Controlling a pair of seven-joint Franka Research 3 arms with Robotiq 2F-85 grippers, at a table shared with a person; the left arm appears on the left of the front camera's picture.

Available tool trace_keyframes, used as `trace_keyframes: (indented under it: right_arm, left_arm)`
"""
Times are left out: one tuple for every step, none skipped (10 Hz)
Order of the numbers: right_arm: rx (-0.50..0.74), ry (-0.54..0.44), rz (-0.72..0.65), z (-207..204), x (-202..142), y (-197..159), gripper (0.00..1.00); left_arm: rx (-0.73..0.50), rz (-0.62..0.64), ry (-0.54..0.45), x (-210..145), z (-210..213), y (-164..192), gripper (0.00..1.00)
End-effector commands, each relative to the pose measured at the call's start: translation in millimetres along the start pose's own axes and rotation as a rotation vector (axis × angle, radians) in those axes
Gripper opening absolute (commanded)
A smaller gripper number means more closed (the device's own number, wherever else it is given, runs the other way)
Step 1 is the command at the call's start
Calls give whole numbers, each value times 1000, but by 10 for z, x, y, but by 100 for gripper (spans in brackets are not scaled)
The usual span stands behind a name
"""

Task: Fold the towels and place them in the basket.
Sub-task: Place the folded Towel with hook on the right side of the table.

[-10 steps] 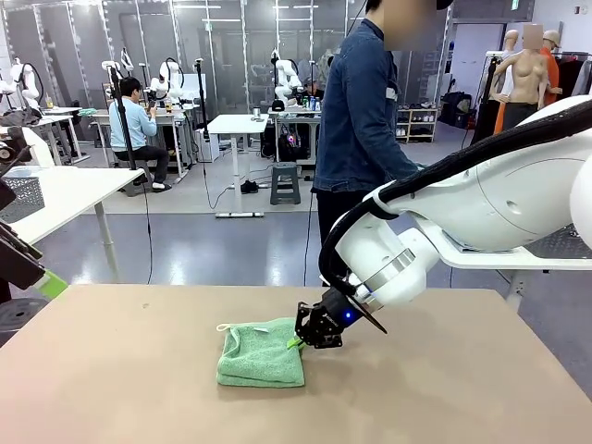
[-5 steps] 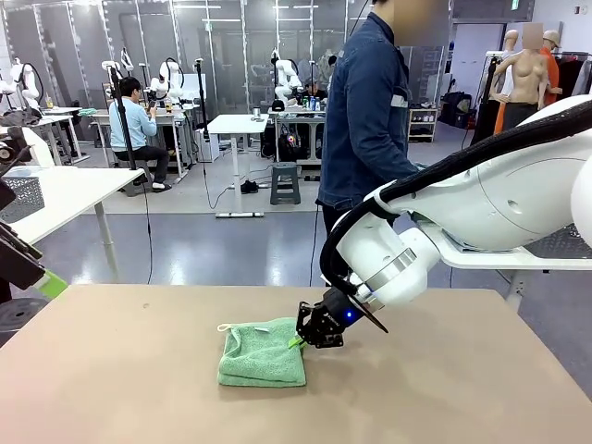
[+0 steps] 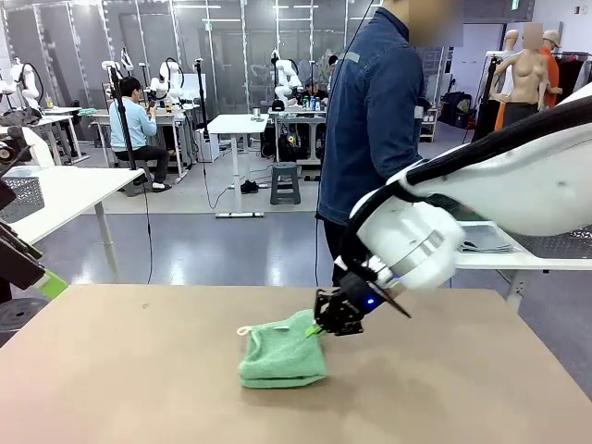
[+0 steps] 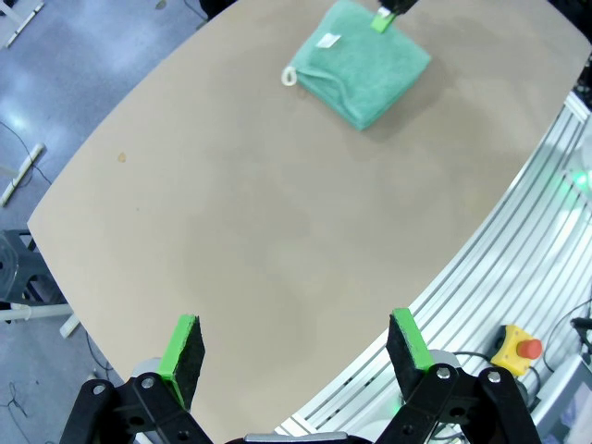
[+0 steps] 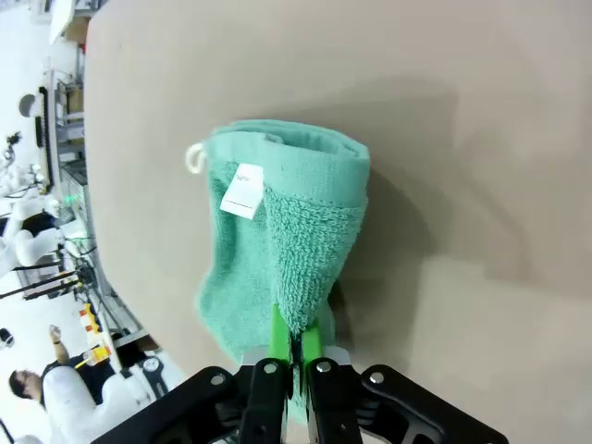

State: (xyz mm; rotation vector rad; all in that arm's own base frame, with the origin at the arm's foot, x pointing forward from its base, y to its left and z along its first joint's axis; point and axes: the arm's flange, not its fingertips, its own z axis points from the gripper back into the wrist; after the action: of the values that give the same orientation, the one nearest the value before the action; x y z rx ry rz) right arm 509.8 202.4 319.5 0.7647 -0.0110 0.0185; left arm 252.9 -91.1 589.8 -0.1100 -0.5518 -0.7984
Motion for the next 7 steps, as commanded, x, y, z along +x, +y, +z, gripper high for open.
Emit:
trace_keyframes:
  right_arm:
    - [-52, -42, 27, 525, -208, -168, 5]
    - [-108, -77, -3, 712, -239, -308, 5]
    - [-156, -98, 11, 847, -235, -470, 5]
    - [-181, -135, 15, 993, -209, -651, 5]
    - [-227, -193, 14, 1141, -202, -830, 5]
    - [-298, -234, -21, 1316, -245, -1033, 5]
    - [-304, -248, -48, 1448, -311, -1173, 5]
  left_arm:
    - [16, -2, 5, 3, -11, 24, 100]
    - [16, -2, 5, 3, -11, 24, 100]
    - [16, -2, 5, 3, -11, 24, 100]
    - [16, -2, 5, 3, -11, 24, 100]
    - [16, -2, 5, 3, -11, 24, 100]
    - [16, -2, 5, 3, -11, 24, 100]
    - [16, -2, 5, 3, -11, 24, 100]
